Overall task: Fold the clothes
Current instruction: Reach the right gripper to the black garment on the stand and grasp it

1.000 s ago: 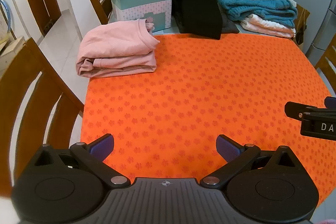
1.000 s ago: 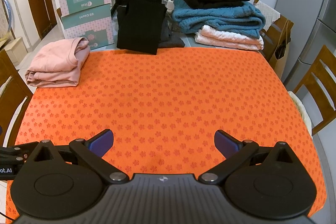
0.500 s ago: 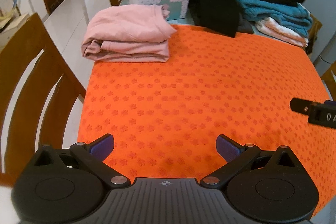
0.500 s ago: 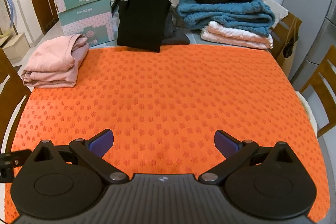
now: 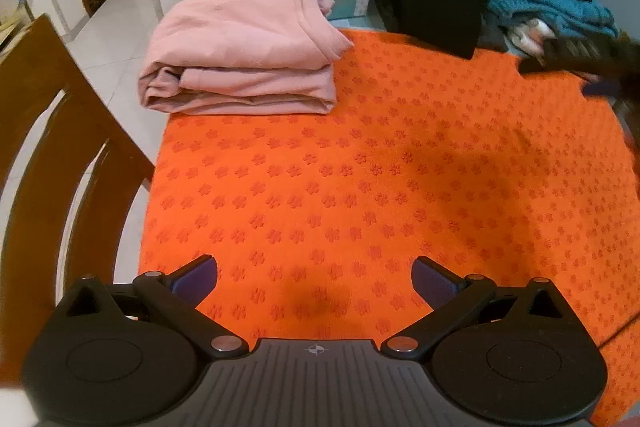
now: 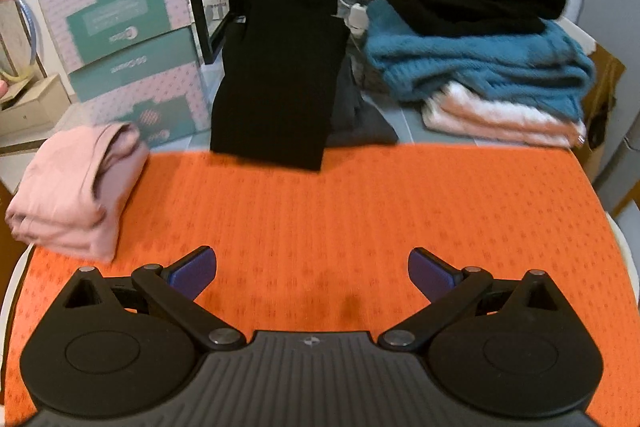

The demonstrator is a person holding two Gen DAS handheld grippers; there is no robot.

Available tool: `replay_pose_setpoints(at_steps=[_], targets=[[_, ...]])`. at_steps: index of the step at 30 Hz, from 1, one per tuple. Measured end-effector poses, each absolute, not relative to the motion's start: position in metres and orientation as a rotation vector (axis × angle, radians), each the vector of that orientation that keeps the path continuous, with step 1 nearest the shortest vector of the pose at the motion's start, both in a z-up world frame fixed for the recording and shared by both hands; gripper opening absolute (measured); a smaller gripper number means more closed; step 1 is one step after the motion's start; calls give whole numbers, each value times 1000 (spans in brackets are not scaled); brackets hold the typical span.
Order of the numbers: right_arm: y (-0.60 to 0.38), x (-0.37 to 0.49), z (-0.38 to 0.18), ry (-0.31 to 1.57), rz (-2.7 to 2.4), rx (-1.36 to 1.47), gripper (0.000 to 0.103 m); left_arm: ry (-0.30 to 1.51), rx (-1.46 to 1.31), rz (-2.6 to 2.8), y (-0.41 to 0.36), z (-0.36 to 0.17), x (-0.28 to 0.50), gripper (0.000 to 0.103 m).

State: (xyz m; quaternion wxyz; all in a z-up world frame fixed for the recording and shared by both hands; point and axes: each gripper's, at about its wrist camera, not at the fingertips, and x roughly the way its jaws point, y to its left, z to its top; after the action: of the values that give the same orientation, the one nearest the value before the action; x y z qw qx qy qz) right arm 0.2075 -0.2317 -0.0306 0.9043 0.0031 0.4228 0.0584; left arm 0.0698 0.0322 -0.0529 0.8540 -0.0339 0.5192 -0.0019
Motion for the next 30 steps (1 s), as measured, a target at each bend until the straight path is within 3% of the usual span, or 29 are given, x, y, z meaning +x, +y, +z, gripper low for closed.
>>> replay_pose_setpoints(at_steps=[18, 22, 25, 26, 30], targets=[[-182, 378, -84, 868, 171, -87, 100, 1165, -131, 14, 50, -81, 107, 103], [-177, 390, -93, 893, 203, -104, 87, 1167, -149, 36, 56, -81, 107, 103], [-175, 383, -91, 872, 215, -134, 62, 1164, -157, 46, 58, -79, 105, 103], [-175, 379, -89, 864, 219, -141, 48, 1162, -158, 48, 58, -78, 103, 103], [-182, 361, -72, 836, 229, -112, 29, 1130, -138, 83, 56, -74, 98, 103]])
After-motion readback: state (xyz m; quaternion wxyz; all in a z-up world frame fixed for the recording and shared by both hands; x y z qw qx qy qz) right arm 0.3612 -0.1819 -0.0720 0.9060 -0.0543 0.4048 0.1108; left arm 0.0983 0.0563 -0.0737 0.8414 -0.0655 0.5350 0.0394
